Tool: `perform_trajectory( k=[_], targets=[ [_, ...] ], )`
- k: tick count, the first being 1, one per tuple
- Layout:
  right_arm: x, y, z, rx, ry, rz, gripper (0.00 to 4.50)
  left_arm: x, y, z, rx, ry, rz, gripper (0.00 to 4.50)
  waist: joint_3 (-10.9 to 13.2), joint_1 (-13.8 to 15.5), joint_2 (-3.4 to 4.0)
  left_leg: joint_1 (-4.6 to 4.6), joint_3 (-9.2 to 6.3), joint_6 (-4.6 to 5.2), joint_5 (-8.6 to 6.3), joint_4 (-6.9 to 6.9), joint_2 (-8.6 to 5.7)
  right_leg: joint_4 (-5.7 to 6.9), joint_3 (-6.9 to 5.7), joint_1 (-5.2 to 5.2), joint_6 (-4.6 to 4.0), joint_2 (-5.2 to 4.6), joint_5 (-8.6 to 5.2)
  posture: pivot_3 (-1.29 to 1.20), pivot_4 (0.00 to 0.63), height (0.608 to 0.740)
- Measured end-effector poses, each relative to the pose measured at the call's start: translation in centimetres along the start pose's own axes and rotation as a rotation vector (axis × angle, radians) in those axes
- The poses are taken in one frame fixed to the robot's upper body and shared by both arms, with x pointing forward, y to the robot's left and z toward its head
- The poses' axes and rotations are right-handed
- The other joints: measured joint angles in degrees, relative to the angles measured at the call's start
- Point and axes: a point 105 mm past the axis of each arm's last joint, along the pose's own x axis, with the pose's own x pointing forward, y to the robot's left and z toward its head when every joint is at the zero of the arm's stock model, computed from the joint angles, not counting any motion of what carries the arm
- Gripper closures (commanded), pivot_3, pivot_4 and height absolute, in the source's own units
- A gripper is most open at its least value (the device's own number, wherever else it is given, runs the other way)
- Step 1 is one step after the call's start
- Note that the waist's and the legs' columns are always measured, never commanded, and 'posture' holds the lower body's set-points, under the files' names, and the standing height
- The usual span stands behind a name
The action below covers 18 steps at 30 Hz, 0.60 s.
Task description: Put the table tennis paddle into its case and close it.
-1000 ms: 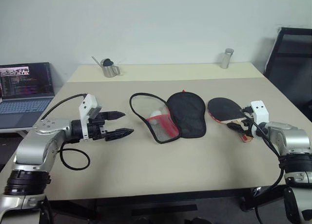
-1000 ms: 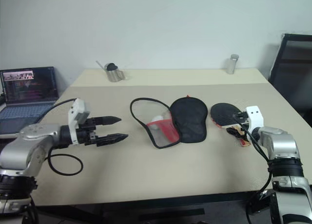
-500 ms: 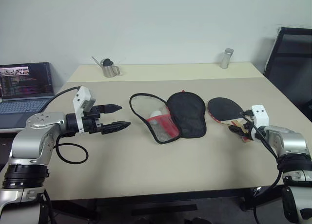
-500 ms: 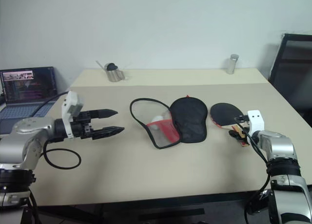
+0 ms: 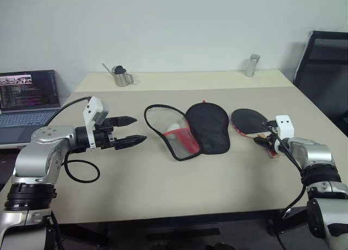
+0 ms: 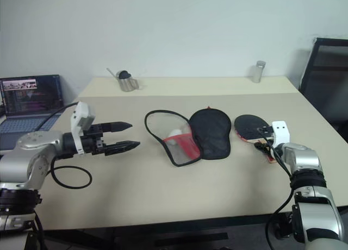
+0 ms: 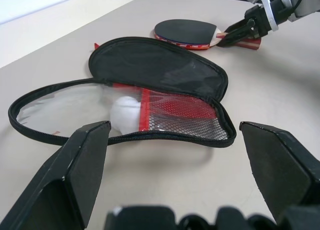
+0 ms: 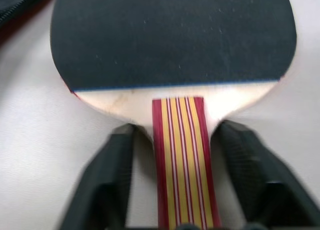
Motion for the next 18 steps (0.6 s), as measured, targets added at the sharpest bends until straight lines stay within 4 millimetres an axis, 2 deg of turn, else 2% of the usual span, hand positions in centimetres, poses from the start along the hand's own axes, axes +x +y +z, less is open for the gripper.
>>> perform_trajectory(
  k=[2, 9, 12, 15, 18],
  targets=[
    [0.0, -0.1, 0.0, -0.002, 0.001, -0.006, 3.41, 0.0, 0.0, -0.1, -0.002, 0.002, 0.003, 0.00, 0.0, 0.0, 0.00, 0.01, 0.01, 0.00, 0.00, 0.00, 0.00, 0.01, 0.02, 0.00, -0.01, 0.01, 0.01, 0.00, 0.150, 0.740],
    [-0.2, -0.3, 0.3, 0.001, -0.004, -0.031, 3.41, 0.0, 0.1, -0.4, -0.010, 0.008, 0.016, 0.00, 0.0, 0.0, 0.01, 0.00, 0.01, 0.00, 0.00, -0.01, 0.01, 0.00, 0.04, -0.01, -0.01, 0.01, 0.01, 0.00, 0.150, 0.740],
    [-1.0, -0.3, 2.1, 0.000, -0.049, -0.040, 3.41, 0.0, 0.1, -0.4, -0.011, 0.009, 0.017, 0.00, 0.0, 0.0, 0.04, -0.01, 0.00, 0.00, 0.00, -0.03, 0.02, 0.00, 0.06, -0.06, -0.01, 0.01, 0.01, 0.00, 0.150, 0.740],
    [-2.6, 0.5, 5.2, -0.024, -0.137, -0.019, 3.41, -0.1, 0.1, -0.4, -0.012, 0.010, 0.017, 0.00, 0.0, 0.0, 0.05, -0.02, 0.00, 0.00, 0.00, -0.05, 0.03, 0.01, 0.05, -0.10, -0.01, 0.03, 0.01, 0.00, 0.150, 0.740],
    [-4.0, 3.3, 7.8, -0.026, -0.225, 0.038, 3.41, 0.0, 0.1, -0.5, -0.011, 0.011, 0.017, 0.00, 0.0, 0.0, 0.04, 0.00, -0.02, 0.00, 0.00, -0.03, 0.08, 0.03, 0.05, -0.10, -0.02, 0.12, 0.01, 0.00, 0.150, 0.740]
  ],
)
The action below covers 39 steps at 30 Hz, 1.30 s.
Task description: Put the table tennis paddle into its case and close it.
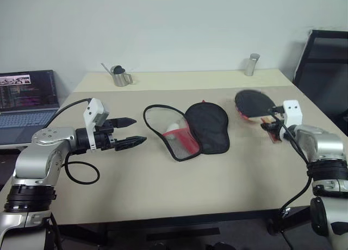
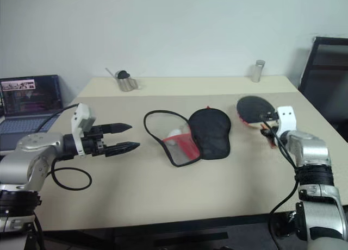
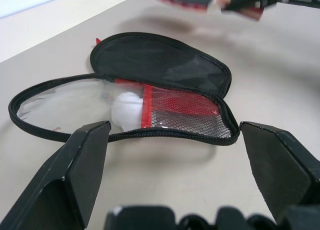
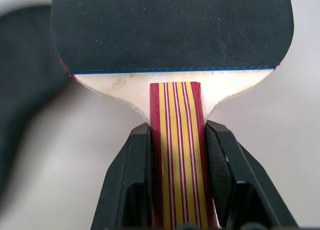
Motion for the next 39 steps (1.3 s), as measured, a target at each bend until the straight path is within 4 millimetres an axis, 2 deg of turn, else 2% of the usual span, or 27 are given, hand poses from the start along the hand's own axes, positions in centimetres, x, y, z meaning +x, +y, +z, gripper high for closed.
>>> perform_trajectory(
  k=[3, 6, 9, 13, 16, 19, 24, 39],
  targets=[
    [0.1, 4.6, 0.6, 0.044, -0.037, 0.092, 3.41, 0.2, -0.1, -0.1, -0.003, -0.002, -0.005, 0.00, 0.0, 0.0, -0.01, 0.02, -0.02, 0.00, 0.00, 0.01, 0.05, 0.04, 0.02, 0.00, -0.02, 0.07, 0.01, 0.00, 0.150, 0.740],
    [0.8, 10.0, -0.9, 0.097, 0.003, 0.197, 3.41, 0.5, -0.3, -0.2, -0.005, -0.004, -0.015, 0.00, 0.0, 0.1, -0.01, 0.00, -0.03, 0.00, 0.00, 0.02, 0.05, 0.07, 0.01, 0.00, -0.04, 0.08, 0.02, 0.00, 0.150, 0.740],
    [1.3, 12.5, -2.1, 0.131, 0.041, 0.220, 3.41, 0.8, -0.4, -0.4, -0.007, 0.005, -0.023, 0.00, 0.0, 0.3, -0.01, -0.05, -0.06, 0.00, 0.00, 0.05, 0.04, 0.05, 0.01, 0.00, -0.04, -0.02, 0.02, 0.00, 0.150, 0.740],
    [2.2, 13.2, -2.4, 0.165, 0.027, 0.166, 3.41, 0.8, -0.3, -0.5, -0.009, 0.007, -0.018, 0.00, 0.0, 0.5, -0.07, -0.07, -0.07, 0.00, 0.00, 0.05, -0.04, -0.03, 0.00, 0.01, -0.02, -0.08, 0.03, 0.00, 0.150, 0.740],
    [3.7, 13.8, -3.7, 0.188, 0.049, 0.123, 3.41, 0.8, -0.4, -0.5, -0.008, 0.006, -0.020, 0.00, 0.0, 0.1, -0.07, -0.05, -0.07, 0.00, 0.00, 0.05, -0.02, 0.01, 0.01, 0.00, -0.02, -0.06, 0.05, 0.00, 0.150, 0.740],
    [4.5, 13.4, -4.9, 0.174, 0.077, 0.081, 3.41, 0.8, -0.4, -0.6, -0.010, 0.007, -0.018, 0.00, 0.0, 0.1, -0.07, -0.06, -0.06, 0.00, 0.00, 0.04, -0.02, 0.00, 0.05, -0.01, -0.03, -0.04, 0.05, 0.00, 0.150, 0.740],
    [5.7, 12.8, -5.0, 0.147, 0.065, 0.035, 3.41, 0.8, -0.3, -0.6, -0.009, 0.008, -0.015, 0.00, 0.0, -0.1, -0.07, -0.05, -0.07, 0.00, 0.00, 0.03, -0.02, 0.01, 0.07, -0.02, -0.03, 0.00, 0.05, 0.00, 0.150, 0.740],
    [6.7, 13.1, -6.3, 0.114, 0.109, 0.025, 3.41, 0.8, -0.3, -0.9, -0.015, 0.012, -0.001, 0.00, 0.0, -0.1, -0.07, -0.05, -0.10, 0.00, 0.00, 0.02, 0.02, 0.01, 0.10, -0.02, -0.04, 0.01, 0.05, 0.00, 0.150, 0.740]
  ],
)
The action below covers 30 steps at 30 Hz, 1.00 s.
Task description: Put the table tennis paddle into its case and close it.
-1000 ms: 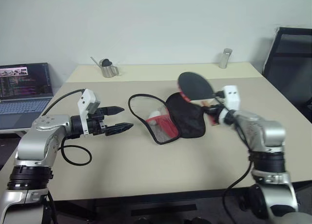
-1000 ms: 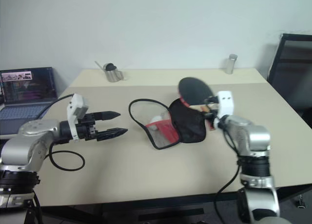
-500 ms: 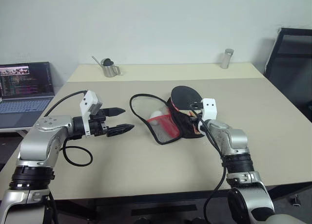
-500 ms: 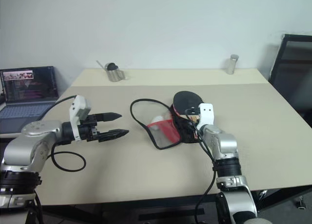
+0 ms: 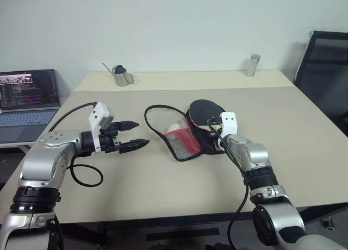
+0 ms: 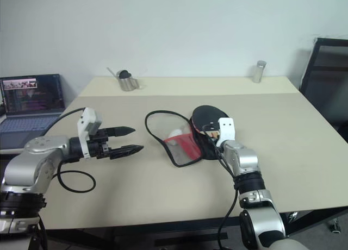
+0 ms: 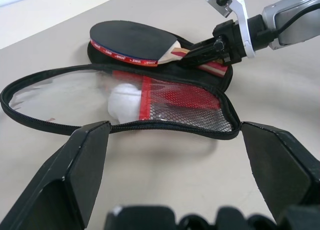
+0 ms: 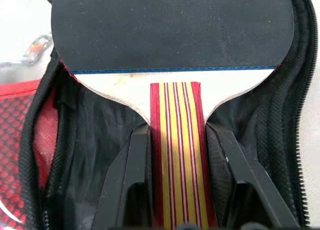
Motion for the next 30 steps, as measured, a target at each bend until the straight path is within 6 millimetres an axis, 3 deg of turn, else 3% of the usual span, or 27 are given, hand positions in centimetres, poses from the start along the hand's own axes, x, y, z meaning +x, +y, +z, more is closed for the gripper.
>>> perform_trajectory(
  k=[6, 16, 21, 26, 30],
  targets=[
    [0.0, -0.1, 0.0, 0.001, 0.000, -0.012, 3.41, 0.0, 0.0, 0.1, 0.005, -0.002, -0.001, 0.00, 0.0, 0.0, 0.00, 0.00, 0.01, 0.00, 0.00, 0.00, 0.00, 0.00, 0.01, 0.00, 0.00, 0.00, 0.00, 0.00, 0.150, 0.740],
    [0.0, 0.5, 0.4, 0.036, -0.028, -0.008, 0.05, 0.0, 0.0, 0.1, 0.015, -0.007, -0.001, 0.00, 0.0, 0.0, 0.00, 0.00, 0.00, 0.00, 0.00, 0.00, 0.01, 0.00, 0.00, 0.00, 0.00, 0.00, 0.00, 0.00, 0.150, 0.740],
    [-1.5, 1.1, 3.4, 0.013, -0.142, 0.012, 0.05, 0.0, -0.1, 0.0, 0.012, -0.003, 0.001, 0.00, 0.0, 0.0, 0.00, 0.00, -0.03, 0.00, 0.00, -0.01, 0.03, 0.00, 0.00, 0.00, 0.00, 0.00, 0.00, 0.00, 0.150, 0.740],
    [-5.3, 3.1, 4.6, -0.066, -0.183, 0.223, 0.05, -0.4, -0.2, -1.7, -0.007, 0.043, 0.021, 0.00, 0.0, 0.1, 0.00, 0.00, -0.08, 0.00, 0.00, -0.01, 0.05, -0.02, 0.00, 0.01, 0.00, 0.00, 0.00, 0.00, 0.150, 0.740],
    [-9.2, 2.8, 5.2, -0.260, -0.197, 0.409, 0.05, -0.9, 0.1, -2.0, 0.024, 0.075, 0.033, 0.00, 0.0, 0.5, 0.00, 0.00, -0.10, 0.00, -0.01, 0.03, 0.02, -0.08, -0.12, 0.05, 0.00, -0.03, -0.01, 0.00, 0.150, 0.740]
  ],
)
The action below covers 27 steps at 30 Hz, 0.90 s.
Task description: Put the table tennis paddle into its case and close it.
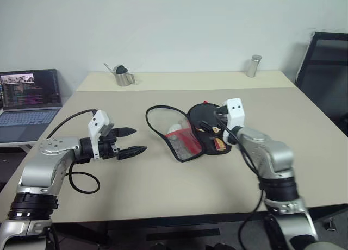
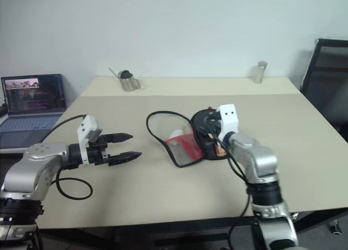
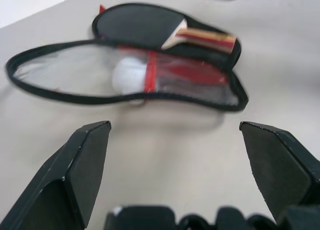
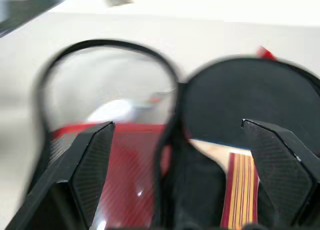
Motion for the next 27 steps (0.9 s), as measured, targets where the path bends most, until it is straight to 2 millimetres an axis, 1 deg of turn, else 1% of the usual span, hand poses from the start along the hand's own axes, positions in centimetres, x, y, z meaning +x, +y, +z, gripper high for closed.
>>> perform_trajectory(
  k=[2, 7, 8, 11, 15, 20, 24, 27],
  targets=[
    [-1.6, 0.2, 0.4, -0.082, 0.013, 0.083, 0.05, 0.0, 0.2, -0.1, 0.001, 0.005, 0.003, 0.00, 0.0, 0.0, -0.01, 0.01, 0.02, 0.00, 0.00, -0.01, 0.00, -0.01, -0.04, 0.00, 0.00, 0.00, 0.00, 0.00, 0.150, 0.740],
    [-3.7, 0.5, 1.3, -0.206, 0.013, 0.228, 0.05, 0.5, 0.5, -0.5, 0.011, 0.018, 0.000, 0.00, 0.0, -0.2, -0.01, 0.03, 0.08, 0.00, 0.00, -0.03, -0.03, -0.01, -0.05, -0.03, -0.01, 0.07, 0.01, 0.00, 0.150, 0.740],
    [-4.4, 0.5, 1.3, -0.226, 0.032, 0.274, 0.05, 0.8, 0.6, -0.7, 0.001, 0.016, -0.003, 0.00, 0.0, -0.2, 0.00, 0.02, 0.10, 0.00, 0.00, -0.03, -0.03, -0.01, -0.07, -0.03, -0.01, 0.07, 0.00, 0.00, 0.150, 0.740],
    [-5.7, 0.8, 1.4, -0.242, 0.066, 0.371, 0.05, 1.2, 1.0, -1.5, -0.038, 0.023, 0.007, 0.00, 0.0, -0.2, -0.02, 0.02, 0.12, 0.00, -0.01, 0.00, -0.04, -0.03, -0.06, -0.02, 0.00, 0.07, 0.01, 0.00, 0.150, 0.740],
    [-6.0, 0.9, 1.5, -0.246, 0.069, 0.402, 0.05, 2.6, 1.1, -2.8, -0.067, 0.054, -0.012, 0.00, 0.0, -0.1, -0.04, 0.02, 0.14, -0.01, -0.01, 0.02, -0.03, -0.01, -0.09, 0.00, 0.00, 0.06, 0.01, 0.00, 0.150, 0.740],
    [-5.8, 0.9, 1.7, -0.241, 0.054, 0.390, 0.05, 5.4, 2.2, -3.6, -0.084, 0.070, -0.007, 0.00, 0.0, 0.3, -0.06, 0.00, 0.20, 0.00, -0.01, 0.05, -0.11, -0.01, -0.12, 0.01, 0.00, 0.06, 0.02, 0.00, 0.150, 0.740],
    [-5.6, 1.0, 1.8, -0.234, 0.042, 0.381, 0.05, 8.5, 2.8, -3.0, -0.119, 0.026, -0.016, 0.00, 0.0, 0.5, -0.12, -0.04, 0.24, 0.00, -0.01, 0.09, -0.14, -0.01, -0.15, 0.01, 0.02, 0.05, 0.03, 0.00, 0.150, 0.740],
    [-5.4, 0.9, 2.0, -0.233, 0.030, 0.358, 0.05, 10.1, 3.0, -3.0, -0.093, 0.058, -0.026, 0.00, 0.0, 0.7, -0.14, -0.04, 0.29, 0.00, -0.01, 0.08, -0.18, -0.01, -0.14, 0.00, 0.02, 0.06, 0.03, 0.00, 0.150, 0.740]
  ],
)
